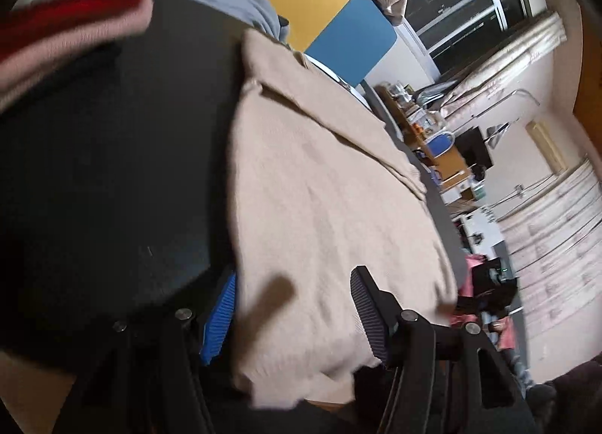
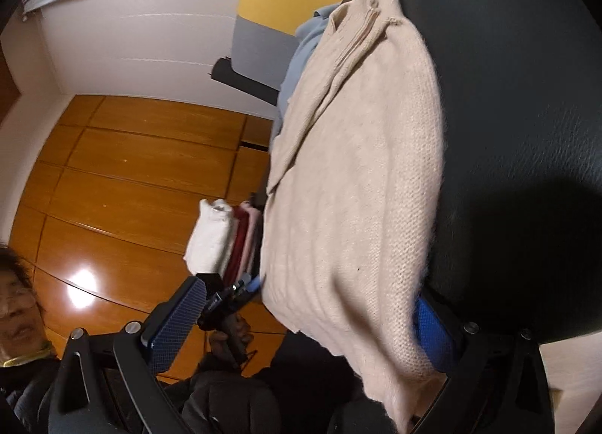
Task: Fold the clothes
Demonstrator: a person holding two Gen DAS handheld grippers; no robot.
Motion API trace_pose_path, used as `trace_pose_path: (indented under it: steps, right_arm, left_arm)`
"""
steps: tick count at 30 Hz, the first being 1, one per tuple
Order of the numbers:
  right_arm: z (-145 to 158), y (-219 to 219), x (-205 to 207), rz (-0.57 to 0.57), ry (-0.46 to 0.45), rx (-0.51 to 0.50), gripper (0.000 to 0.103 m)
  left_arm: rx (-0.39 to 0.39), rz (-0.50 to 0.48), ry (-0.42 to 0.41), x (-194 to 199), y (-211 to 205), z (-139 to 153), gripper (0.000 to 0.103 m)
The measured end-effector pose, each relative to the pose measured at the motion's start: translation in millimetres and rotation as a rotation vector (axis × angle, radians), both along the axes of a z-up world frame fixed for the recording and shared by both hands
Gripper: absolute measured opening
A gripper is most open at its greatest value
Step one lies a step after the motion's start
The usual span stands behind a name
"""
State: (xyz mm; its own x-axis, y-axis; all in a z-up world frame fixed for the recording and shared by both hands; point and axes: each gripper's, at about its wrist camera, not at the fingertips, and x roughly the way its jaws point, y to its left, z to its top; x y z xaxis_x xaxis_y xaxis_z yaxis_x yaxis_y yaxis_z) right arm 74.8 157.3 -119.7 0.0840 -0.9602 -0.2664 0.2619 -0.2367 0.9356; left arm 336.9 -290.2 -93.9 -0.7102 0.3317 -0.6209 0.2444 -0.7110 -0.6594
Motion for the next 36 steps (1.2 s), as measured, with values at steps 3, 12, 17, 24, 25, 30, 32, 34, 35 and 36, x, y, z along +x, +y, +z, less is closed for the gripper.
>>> trace_pose_path:
  steps: [3,12,17,24,25,30,32,34,35,36]
  right_arm:
    - [4,-7,8,0.001,0.072,0.01,0.103]
    - [13,-29,26,0.082,0.234,0.178,0.084]
    - [6,-36,25,0.08,0.256,0.277,0.026]
    - [-13,-18,8,0.07,0.118,0.189,0.025]
    - [-12,-16,7,0.078,0.113,0.192,0.025]
    - [-2,-24,8,0.113,0.169,0.236,0.026]
    - [1,-26,9,0.127,0.184,0.235,0.026]
    - [6,-28,8,0.147,0.201,0.22,0.023]
    - [10,-28,6,0.152,0.212,0.207,0.022]
    - [16,-31,4,0.152,0.224,0.188,0.02]
  left_arm:
    - [-0.002,-0.021,-0.01,5,9,1,0.06]
    - [-0.085,-0.092,-0.069,14,40,2,0.059]
    - [-0.05,-0.095,-0.096,12,38,-3,0.059]
    - [0.006,-0.072,-0.112,9,29,-6,0.058]
    - [-0.026,-0.083,-0.115,8,32,-4,0.054]
    - [0.036,-0.162,-0.067,-2,32,3,0.004]
    - [0.061,-0.189,-0.025,-7,30,7,0.004]
    - [0.094,-0.21,0.022,-11,26,13,0.004]
    - [0.12,-0.209,0.058,-14,21,19,0.004]
    - [0.139,-0.206,0.099,-17,16,26,0.004]
